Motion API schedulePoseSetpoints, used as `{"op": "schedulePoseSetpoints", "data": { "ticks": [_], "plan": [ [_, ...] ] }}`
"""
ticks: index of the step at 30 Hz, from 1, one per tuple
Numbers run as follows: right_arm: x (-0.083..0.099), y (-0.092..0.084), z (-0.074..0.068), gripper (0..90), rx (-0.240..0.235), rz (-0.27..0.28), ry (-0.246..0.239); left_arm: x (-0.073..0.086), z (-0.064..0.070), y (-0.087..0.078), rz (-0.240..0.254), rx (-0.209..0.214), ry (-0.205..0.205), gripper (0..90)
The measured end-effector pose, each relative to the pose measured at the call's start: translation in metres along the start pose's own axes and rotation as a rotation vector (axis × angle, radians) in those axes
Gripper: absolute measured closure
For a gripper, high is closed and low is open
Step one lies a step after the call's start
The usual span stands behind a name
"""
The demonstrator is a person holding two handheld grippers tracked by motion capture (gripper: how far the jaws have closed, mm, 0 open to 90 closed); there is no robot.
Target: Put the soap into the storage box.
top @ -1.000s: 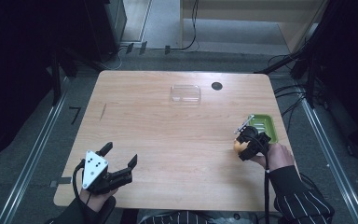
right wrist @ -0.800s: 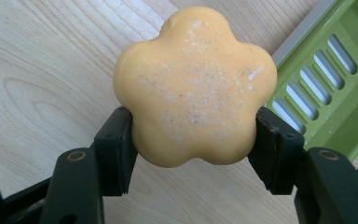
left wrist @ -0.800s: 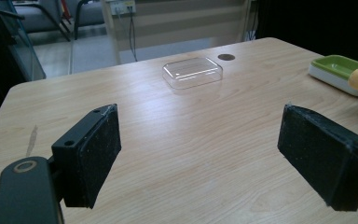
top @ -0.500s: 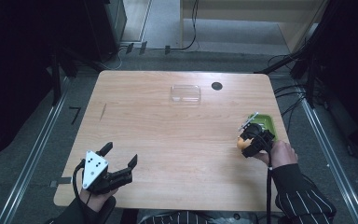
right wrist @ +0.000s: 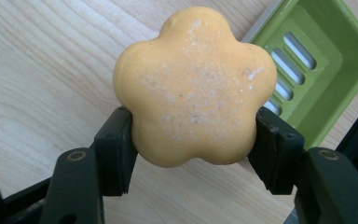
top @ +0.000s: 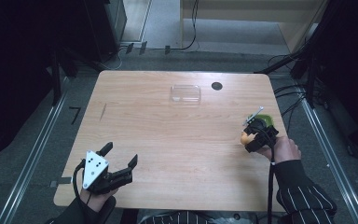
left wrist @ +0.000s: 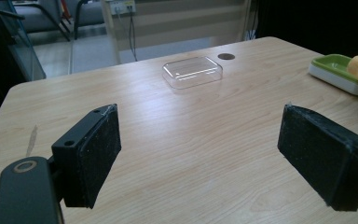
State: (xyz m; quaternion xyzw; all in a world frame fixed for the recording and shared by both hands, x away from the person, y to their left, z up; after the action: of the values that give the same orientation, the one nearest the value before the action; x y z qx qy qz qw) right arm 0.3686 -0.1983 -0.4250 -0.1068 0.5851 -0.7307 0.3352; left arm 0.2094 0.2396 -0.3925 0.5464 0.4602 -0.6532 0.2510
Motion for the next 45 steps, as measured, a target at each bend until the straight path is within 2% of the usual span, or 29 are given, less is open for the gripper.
{"op": "schedulePoseSetpoints", "data": {
  "ticks": [34, 45],
  "plan": [
    [-0.020, 0.007, 0.027, 40.0, 0.011, 0.007, 0.051, 0.000, 0.000, 0.001, -0.003, 0.000, 0.003, 13.7],
    [-0.021, 0.012, 0.043, 40.0, 0.014, 0.009, 0.096, 0.000, 0.000, 0.001, -0.002, -0.001, 0.002, 13.7]
  ]
}}
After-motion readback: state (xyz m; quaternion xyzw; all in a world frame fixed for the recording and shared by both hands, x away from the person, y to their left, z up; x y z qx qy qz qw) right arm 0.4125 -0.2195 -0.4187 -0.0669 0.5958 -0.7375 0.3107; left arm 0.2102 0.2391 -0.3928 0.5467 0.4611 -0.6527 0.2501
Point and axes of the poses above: each handheld gripper's, and its own axes: y roughly forward along the jaws, x roughly out of its underside, z roughly to its right, the point moved 1 cm from there along y, roughly forward along the jaws, and after that the axes turned 6 degrees about x, right-handed, at the moved point
